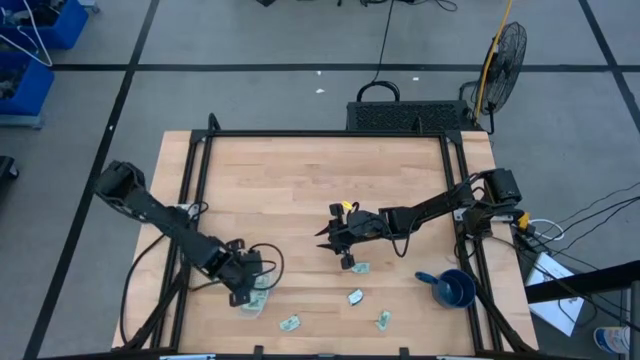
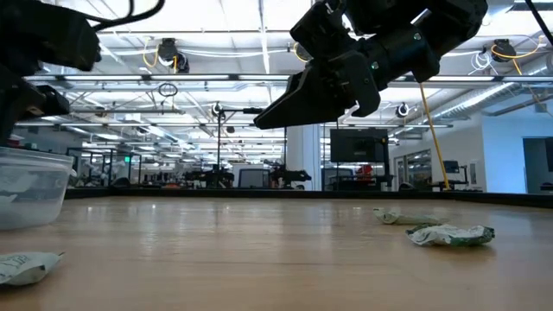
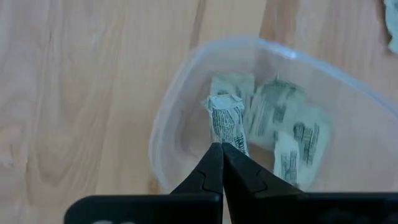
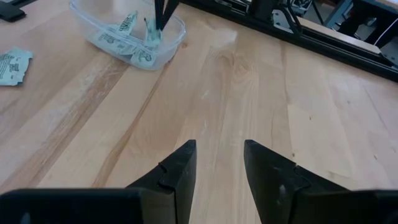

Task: Pick and place Stevia / Truvia into bins
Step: Put the stevia packet into the transparent container

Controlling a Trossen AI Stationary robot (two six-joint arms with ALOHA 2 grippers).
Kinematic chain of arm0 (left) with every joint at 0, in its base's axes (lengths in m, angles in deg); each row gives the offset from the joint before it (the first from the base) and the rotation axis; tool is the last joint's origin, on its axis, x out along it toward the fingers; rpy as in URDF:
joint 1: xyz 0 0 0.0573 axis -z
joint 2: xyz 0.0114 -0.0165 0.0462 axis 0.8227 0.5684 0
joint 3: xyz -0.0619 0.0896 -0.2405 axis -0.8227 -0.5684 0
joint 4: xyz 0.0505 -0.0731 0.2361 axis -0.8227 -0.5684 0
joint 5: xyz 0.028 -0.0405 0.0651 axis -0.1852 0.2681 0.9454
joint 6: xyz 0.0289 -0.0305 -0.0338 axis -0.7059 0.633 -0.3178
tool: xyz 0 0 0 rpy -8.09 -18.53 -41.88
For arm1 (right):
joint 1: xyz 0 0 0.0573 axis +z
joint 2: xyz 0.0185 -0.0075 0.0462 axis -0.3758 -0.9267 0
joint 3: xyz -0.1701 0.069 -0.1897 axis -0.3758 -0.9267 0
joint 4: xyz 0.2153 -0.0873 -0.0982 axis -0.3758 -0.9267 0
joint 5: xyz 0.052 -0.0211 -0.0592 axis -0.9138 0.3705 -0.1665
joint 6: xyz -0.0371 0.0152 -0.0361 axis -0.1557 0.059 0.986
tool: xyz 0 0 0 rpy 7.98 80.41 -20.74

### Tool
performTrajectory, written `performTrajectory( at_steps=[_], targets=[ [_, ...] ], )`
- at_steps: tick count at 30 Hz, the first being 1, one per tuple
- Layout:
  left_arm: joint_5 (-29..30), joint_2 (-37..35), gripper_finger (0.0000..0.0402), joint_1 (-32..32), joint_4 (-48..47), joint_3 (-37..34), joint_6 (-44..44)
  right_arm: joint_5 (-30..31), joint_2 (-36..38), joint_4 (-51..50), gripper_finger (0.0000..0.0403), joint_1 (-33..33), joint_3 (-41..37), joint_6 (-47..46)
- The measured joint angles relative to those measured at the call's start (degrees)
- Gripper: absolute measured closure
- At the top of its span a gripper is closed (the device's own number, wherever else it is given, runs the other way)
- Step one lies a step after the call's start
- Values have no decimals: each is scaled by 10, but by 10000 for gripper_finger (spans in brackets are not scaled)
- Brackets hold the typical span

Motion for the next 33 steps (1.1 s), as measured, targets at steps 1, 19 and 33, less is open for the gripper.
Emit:
performTrajectory(
  at_steps=[1, 19, 33],
  targets=[
    [0, 2, 399, -5, 5, 0, 1, 0, 0, 0, 273, 0, 0, 0],
    [-23, 7, 331, -52, 10, 6, 17, -1, 0, -3, 273, 1, 0, -11],
    [27, 7, 330, -87, 10, 114, -79, 22, 60, -357, 273, 61, 60, -125]
  ],
)
